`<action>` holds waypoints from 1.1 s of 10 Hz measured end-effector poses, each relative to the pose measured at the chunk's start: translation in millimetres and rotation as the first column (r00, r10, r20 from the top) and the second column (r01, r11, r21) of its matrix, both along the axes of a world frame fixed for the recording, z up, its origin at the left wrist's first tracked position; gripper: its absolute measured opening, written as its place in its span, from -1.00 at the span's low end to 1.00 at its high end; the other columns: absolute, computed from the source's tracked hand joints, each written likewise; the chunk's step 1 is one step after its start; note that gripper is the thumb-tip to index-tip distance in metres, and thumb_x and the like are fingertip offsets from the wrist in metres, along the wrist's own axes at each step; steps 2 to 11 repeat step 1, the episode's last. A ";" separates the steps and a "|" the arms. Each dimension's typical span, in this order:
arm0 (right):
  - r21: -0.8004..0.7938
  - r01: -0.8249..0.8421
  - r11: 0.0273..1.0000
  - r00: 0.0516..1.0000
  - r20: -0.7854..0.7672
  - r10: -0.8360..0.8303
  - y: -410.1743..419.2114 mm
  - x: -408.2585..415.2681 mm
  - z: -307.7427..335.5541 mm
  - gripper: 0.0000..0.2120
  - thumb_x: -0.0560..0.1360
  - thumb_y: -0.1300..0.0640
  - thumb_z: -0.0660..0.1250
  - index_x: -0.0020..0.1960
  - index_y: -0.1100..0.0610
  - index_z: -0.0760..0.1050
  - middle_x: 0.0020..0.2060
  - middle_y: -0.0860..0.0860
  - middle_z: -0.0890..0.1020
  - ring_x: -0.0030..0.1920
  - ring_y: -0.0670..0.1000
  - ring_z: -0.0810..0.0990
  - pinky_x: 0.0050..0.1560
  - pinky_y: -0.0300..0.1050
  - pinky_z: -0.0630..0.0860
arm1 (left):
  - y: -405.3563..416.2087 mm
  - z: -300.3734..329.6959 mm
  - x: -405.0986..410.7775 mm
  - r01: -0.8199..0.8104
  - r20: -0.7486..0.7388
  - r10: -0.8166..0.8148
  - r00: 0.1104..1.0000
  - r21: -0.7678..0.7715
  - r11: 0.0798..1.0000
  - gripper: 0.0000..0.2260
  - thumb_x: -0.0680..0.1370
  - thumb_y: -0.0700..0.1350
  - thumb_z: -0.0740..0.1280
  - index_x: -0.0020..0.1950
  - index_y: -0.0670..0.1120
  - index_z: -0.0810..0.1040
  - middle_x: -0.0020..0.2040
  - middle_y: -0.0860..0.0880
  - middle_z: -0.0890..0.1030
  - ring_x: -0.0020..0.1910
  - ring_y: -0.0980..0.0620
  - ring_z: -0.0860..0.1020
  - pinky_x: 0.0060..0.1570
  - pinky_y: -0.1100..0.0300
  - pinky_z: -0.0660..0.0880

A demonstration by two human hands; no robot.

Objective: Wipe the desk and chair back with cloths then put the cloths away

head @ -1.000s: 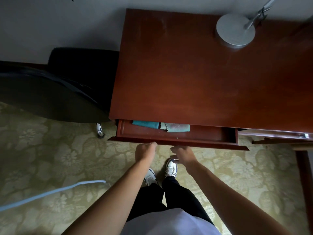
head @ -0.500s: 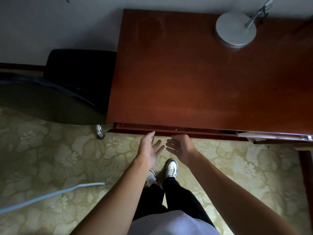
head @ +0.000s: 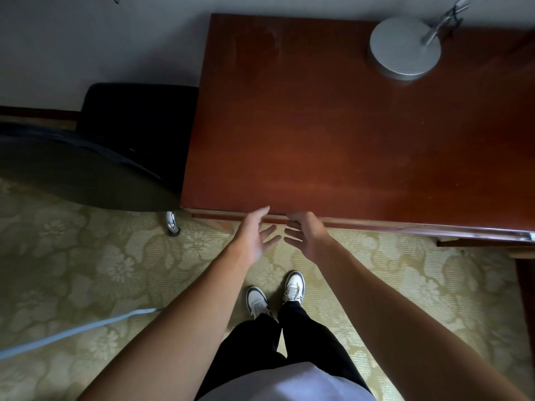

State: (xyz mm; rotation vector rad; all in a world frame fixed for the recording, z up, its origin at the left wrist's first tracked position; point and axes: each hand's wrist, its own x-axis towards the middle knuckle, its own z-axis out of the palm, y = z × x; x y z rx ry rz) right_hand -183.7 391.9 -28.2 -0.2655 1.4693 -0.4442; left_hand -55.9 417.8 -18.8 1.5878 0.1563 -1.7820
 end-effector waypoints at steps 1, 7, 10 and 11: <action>-0.058 -0.077 0.995 0.995 -0.074 0.073 1.8 -4.8 6.8 -0.81 0.56 0.17 0.26 0.13 0.18 0.54 0.08 0.10 0.57 0.11 0.11 0.58 0.00 0.00 0.56 | 6.0 6.4 -1.9 0.156 0.091 -0.155 0.984 -0.006 0.988 -0.80 0.58 0.02 0.35 0.18 0.04 0.49 0.33 0.01 0.46 0.23 -0.05 0.52 0.08 0.01 0.60; -0.058 -0.077 0.995 0.995 -0.074 0.073 1.8 -4.8 6.8 -0.81 0.56 0.17 0.26 0.13 0.18 0.54 0.08 0.10 0.57 0.11 0.11 0.58 0.00 0.00 0.56 | 6.0 6.4 -1.9 0.156 0.091 -0.155 0.984 -0.006 0.988 -0.80 0.58 0.02 0.35 0.18 0.04 0.49 0.33 0.01 0.46 0.23 -0.05 0.52 0.08 0.01 0.60; -0.058 -0.077 0.995 0.995 -0.074 0.073 1.8 -4.8 6.8 -0.81 0.56 0.17 0.26 0.13 0.18 0.54 0.08 0.10 0.57 0.11 0.11 0.58 0.00 0.00 0.56 | 6.0 6.4 -1.9 0.156 0.091 -0.155 0.984 -0.006 0.988 -0.80 0.58 0.02 0.35 0.18 0.04 0.49 0.33 0.01 0.46 0.23 -0.05 0.52 0.08 0.01 0.60; -0.058 -0.077 0.995 0.995 -0.074 0.073 1.8 -4.8 6.8 -0.81 0.56 0.17 0.26 0.13 0.18 0.54 0.08 0.10 0.57 0.11 0.11 0.58 0.00 0.00 0.56 | 6.0 6.4 -1.9 0.156 0.091 -0.155 0.984 -0.006 0.988 -0.80 0.58 0.02 0.35 0.18 0.04 0.49 0.33 0.01 0.46 0.23 -0.05 0.52 0.08 0.01 0.60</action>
